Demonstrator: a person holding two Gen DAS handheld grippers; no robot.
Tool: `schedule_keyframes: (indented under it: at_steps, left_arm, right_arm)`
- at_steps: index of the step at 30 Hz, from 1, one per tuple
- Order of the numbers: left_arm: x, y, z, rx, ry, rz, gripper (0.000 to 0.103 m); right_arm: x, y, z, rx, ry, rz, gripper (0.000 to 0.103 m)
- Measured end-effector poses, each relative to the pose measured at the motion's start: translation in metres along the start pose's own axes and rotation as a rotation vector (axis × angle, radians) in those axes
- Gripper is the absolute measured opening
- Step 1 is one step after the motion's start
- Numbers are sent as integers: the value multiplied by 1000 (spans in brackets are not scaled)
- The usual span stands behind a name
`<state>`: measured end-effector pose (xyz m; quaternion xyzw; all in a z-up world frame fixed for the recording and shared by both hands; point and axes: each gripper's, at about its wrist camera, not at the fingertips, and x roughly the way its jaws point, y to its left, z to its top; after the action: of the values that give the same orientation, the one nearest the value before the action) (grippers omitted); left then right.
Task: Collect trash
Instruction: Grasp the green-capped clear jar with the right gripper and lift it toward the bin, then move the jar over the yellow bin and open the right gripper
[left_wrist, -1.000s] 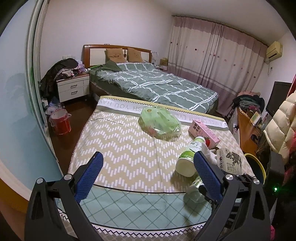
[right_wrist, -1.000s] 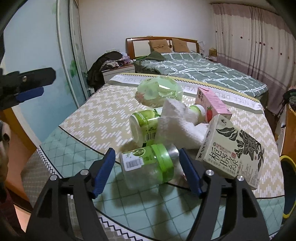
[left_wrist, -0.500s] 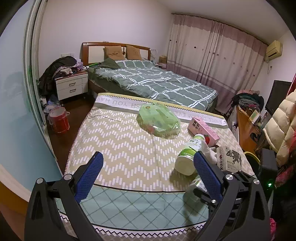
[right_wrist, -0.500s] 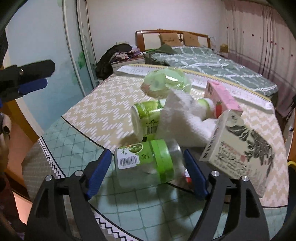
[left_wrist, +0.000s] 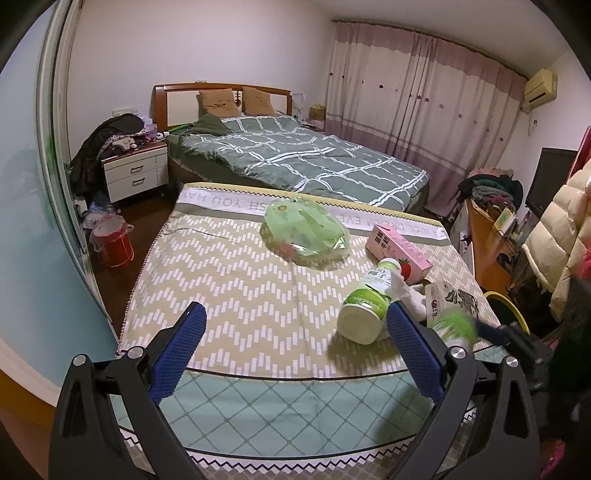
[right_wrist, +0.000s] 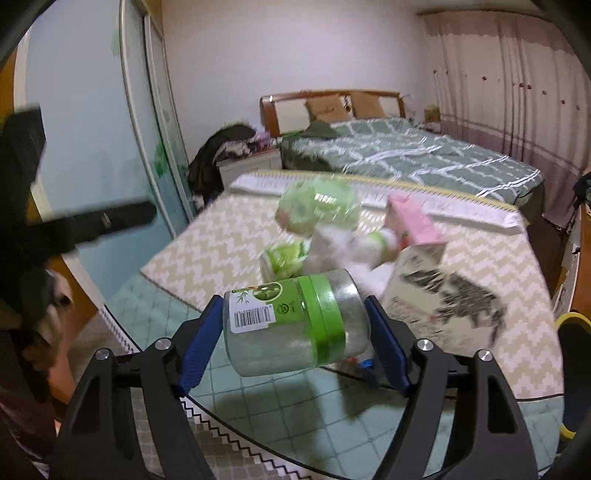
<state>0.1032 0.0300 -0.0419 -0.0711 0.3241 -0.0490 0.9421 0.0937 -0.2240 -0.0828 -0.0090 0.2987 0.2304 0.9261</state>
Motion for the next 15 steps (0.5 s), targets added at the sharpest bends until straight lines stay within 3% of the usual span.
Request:
schedule_keyframes:
  at_steps: [6, 9, 15]
  left_arm:
    - [6, -13, -2, 30, 15, -32, 96]
    - [9, -22, -3, 47, 22, -43, 96]
    - [17, -40, -3, 76, 42, -65, 96]
  right_arm:
    - [-32, -66, 2, 124, -68, -180, 72]
    - [-52, -116, -5, 224, -92, -324, 72]
    - [-77, -208, -28, 385, -68, -566, 72]
